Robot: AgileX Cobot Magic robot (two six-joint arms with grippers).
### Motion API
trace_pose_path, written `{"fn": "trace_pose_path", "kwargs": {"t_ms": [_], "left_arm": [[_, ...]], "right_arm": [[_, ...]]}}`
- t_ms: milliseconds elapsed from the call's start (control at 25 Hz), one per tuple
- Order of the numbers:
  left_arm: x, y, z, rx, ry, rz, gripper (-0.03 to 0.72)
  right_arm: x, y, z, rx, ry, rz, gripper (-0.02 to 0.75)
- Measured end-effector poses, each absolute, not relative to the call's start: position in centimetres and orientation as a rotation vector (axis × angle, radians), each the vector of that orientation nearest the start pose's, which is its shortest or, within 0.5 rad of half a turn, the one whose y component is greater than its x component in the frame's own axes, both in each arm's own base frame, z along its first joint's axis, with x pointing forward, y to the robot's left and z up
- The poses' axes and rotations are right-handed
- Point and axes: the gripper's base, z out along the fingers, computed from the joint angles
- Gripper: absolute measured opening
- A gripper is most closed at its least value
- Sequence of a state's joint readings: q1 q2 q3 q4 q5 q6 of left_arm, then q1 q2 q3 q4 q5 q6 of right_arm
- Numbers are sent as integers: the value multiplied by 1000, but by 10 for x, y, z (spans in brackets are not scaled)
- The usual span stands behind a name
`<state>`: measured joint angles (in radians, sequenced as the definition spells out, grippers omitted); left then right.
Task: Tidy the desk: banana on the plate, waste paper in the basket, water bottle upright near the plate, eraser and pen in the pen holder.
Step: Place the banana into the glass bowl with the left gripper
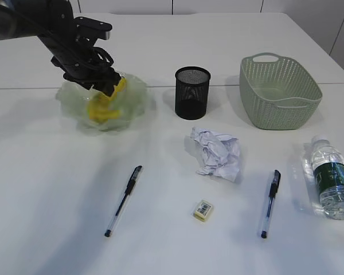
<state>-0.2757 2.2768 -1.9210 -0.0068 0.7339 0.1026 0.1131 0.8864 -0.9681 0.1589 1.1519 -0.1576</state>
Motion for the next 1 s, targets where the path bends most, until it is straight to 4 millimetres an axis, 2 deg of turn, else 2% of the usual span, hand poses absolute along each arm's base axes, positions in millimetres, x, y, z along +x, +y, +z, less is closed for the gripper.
{"fn": "trace_pose_path", "kwargs": {"t_ms": [160,480,1000], "left_arm": [[489,-139,191,481,2537,-72,466],[484,-136,191,505,2597,-44,475],[454,-125,244,534,2705,2,476]], "right_arm": [[142,29,355,-319,2532,193,463],[142,29,355,-319,2534,194,463],[142,30,355,-319,2538,204,463]]}}
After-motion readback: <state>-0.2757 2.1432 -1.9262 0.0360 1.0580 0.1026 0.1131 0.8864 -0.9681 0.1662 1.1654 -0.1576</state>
